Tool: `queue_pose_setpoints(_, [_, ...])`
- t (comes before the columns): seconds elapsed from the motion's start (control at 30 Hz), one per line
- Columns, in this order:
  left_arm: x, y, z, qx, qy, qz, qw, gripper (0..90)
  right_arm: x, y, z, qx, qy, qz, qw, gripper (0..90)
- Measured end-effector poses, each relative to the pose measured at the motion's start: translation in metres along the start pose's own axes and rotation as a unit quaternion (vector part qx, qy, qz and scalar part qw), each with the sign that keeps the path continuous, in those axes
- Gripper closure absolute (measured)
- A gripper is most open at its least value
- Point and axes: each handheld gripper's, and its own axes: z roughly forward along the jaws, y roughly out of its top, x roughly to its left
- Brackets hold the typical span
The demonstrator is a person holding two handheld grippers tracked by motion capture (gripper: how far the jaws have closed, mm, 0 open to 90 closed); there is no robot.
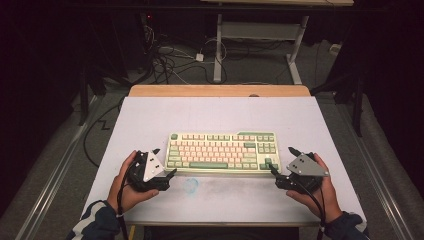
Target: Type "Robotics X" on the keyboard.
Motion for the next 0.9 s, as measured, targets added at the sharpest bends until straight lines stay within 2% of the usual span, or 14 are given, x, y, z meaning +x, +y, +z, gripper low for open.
queue_pose_setpoints(0.23, [0.005, -0.004, -0.005, 0.003, 0.000, -0.002, 1.0000, 17.5, -0.004, -0.008, -0.003, 0.007, -0.004, 0.003, 1.0000, 21.5])
queue_pose_setpoints(0.5, [0.017, -0.011, -0.009, 0.012, 0.013, -0.011, 0.9998, 17.5, -0.013, -0.021, -0.006, 0.021, -0.013, 0.019, 0.9995, 21.5])
queue_pose_setpoints(0.9, [0.026, -0.022, -0.015, 0.022, 0.024, -0.019, 0.9993, 17.5, -0.024, -0.044, -0.011, 0.040, -0.034, 0.043, 0.9977, 21.5])
